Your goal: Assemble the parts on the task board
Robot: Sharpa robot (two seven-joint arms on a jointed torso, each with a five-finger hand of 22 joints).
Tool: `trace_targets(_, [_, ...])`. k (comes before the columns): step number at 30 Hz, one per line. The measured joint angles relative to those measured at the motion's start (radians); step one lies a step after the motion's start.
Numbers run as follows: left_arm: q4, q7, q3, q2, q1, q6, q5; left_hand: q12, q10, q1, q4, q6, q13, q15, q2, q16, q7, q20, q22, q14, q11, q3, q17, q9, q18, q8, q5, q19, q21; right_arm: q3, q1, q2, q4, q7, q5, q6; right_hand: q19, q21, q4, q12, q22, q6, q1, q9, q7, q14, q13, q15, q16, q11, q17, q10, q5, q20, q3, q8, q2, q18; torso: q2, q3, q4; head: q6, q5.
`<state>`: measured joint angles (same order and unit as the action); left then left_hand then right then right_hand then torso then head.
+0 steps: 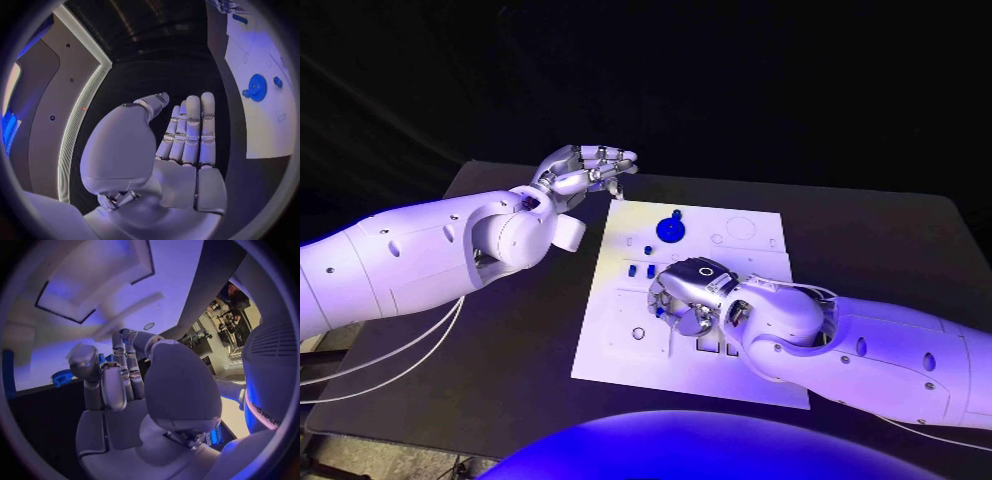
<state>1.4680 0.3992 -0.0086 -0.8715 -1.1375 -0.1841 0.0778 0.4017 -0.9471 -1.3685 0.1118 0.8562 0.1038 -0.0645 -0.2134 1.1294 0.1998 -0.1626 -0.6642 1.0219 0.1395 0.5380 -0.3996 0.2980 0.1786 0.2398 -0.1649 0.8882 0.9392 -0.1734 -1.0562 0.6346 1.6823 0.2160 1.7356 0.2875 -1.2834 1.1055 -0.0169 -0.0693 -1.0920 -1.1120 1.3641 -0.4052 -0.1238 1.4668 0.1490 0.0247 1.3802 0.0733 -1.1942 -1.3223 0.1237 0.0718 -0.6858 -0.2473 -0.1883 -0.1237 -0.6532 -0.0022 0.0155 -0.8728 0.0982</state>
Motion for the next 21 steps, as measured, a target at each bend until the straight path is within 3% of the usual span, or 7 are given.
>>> trace_targets(3, [0.0,0.0,0.0,0.0,0.0,0.0,0.0,0.0,0.0,0.0,0.0,0.0,0.0,0.0,0.0,0.0,0.0,0.0,0.0,0.0,0.0,0.0,0.0,0.0,0.0,0.0,0.0,0.0,0.0,-0.001,0.0,0.002,0.0,0.0,0.001,0.001,0.011,-0.011,0.0,0.005,0.001,0.045,-0.04,-0.002,-0.012,0.0,0.007,-0.004,0.004,-0.01,-0.003,0.014,0.0,0.011,0.006,0.02,-0.008,0.0,0.0,0.0,-0.0005,0.0,0.0])
trace_targets(5, [-0.001,-0.001,0.0,0.0,0.0,0.0,0.0,0.0,0.0,0.0,0.0,0.0,0.0,0.0,0.0,0.0,0.0,0.0,0.0,0.0,0.0,0.0,0.0,0.0,0.0,0.0,0.0,0.0,0.0,-0.002,0.001,0.004,0.0,0.0,0.001,0.003,0.016,-0.017,0.012,0.005,0.003,0.082,-0.077,0.01,-0.028,-0.002,-0.003,-0.02,0.006,-0.001,-0.004,0.062,0.006,0.02,0.029,0.042,-0.025,0.0,0.0,0.0,-0.0006,0.0,0.0])
trace_targets(9, [-0.002,-0.001,0.0,0.0,0.0,0.0,0.0,0.004,0.0,0.0,0.0,0.0,0.0,0.0,0.0,0.0,0.0,0.0,0.002,0.0,0.0,-0.006,0.0,0.001,0.0,0.0,0.0,0.0,-0.006,-0.003,0.002,0.01,0.003,-0.001,-0.001,0.012,0.019,-0.032,0.028,0.004,0.011,0.128,-0.102,0.02,-0.019,0.0,-0.037,-0.028,0.006,0.011,0.0,0.143,0.002,0.034,0.069,0.074,-0.069,0.0,0.001,0.0,-0.0005,0.0,-0.002])
trace_targets(11, [-0.004,-0.001,0.0,0.0,0.0,0.0,0.0,0.004,0.0,0.0,0.001,0.0,0.0,0.0,0.0,0.0,0.0,0.0,0.002,0.0,0.0,-0.007,0.0,0.001,0.0,0.0,0.0,0.0,-0.007,-0.003,0.002,0.015,0.005,0.0,-0.002,0.019,0.021,-0.044,0.03,0.005,0.019,0.137,-0.101,0.023,-0.018,0.0,-0.046,-0.028,0.006,0.017,0.005,0.174,0.002,0.036,0.088,0.079,-0.078,0.0,0.001,0.0,-0.0004,0.0,-0.004])
trace_targets(16, [-0.005,-0.002,0.0,0.0,0.0,0.0,0.0,0.004,0.0,0.0,0.001,0.0,0.0,0.0,0.0,0.0,0.0,0.0,0.002,0.0,0.0,-0.007,0.001,0.001,0.0,0.0,0.0,0.0,-0.007,-0.004,0.001,0.036,0.02,0.009,-0.003,0.043,0.029,-0.078,0.04,-0.015,0.043,0.148,-0.094,0.027,-0.017,0.0,-0.06,-0.036,0.006,0.022,0.017,0.225,0.002,0.043,0.177,0.09,-0.082,0.0,0.001,0.0,0.0002,0.0,-0.007])
trace_targets(21, [-0.005,-0.003,0.0,-0.003,0.0,0.0,0.0,0.004,0.0,0.0,0.001,0.0,0.0,0.0,0.0,0.0,0.0,0.0,0.002,0.0,0.0,-0.007,0.001,0.001,0.0,0.0,0.0,0.0,-0.007,-0.003,-0.018,0.095,0.068,0.019,-0.01,0.067,0.032,-0.089,0.058,-0.041,0.049,0.149,-0.055,0.033,-0.017,0.0,-0.071,-0.036,0.01,0.025,0.024,0.247,0.002,0.046,0.262,0.099,-0.061,0.0,0.001,0.0,0.0002,0.0,-0.009])
